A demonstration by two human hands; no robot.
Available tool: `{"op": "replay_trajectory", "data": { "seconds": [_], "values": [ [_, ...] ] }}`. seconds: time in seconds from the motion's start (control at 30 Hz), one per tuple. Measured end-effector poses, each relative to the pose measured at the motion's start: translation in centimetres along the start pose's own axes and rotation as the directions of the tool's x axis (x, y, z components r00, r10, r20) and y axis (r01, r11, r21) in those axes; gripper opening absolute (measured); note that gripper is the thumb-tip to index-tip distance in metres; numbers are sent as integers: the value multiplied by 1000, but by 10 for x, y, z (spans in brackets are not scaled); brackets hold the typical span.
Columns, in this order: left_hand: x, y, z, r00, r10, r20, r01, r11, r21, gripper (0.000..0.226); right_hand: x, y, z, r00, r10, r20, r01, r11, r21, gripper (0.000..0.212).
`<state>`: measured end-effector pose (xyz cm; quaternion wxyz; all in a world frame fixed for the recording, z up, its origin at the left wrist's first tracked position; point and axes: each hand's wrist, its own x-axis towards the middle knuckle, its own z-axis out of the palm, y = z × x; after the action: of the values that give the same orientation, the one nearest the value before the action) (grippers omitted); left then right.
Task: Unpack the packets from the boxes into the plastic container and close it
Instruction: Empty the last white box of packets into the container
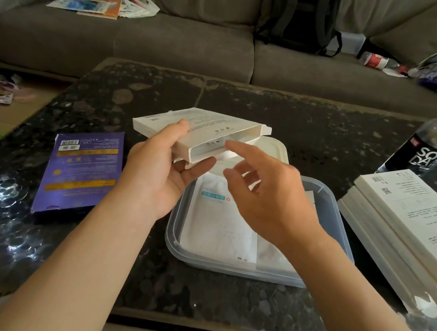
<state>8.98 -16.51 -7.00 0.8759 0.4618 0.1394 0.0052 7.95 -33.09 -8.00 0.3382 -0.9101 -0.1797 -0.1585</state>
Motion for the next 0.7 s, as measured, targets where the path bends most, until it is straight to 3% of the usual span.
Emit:
{"op": "replay_trajectory", "data": {
  "seconds": [0.2,0.37,0.57,0.7],
  "values": [
    [-2,1,-1,993,-50,106,43,997,64,35,3,1,6,993,-70,100,80,991,-103,48],
    [-2,0,-1,991,-74,108,65,994,85,32,5,6,9,984,-173,48,179,971,-160,36],
    [1,0,-3,994,-89,64,85,995,53,30,5,5,4,987,-140,-83,127,982,-140,15],
    [2,4,-3,994,-103,30,103,995,16,24,3,6,-7,990,-34,-134,32,999,-16,11]
  ]
}}
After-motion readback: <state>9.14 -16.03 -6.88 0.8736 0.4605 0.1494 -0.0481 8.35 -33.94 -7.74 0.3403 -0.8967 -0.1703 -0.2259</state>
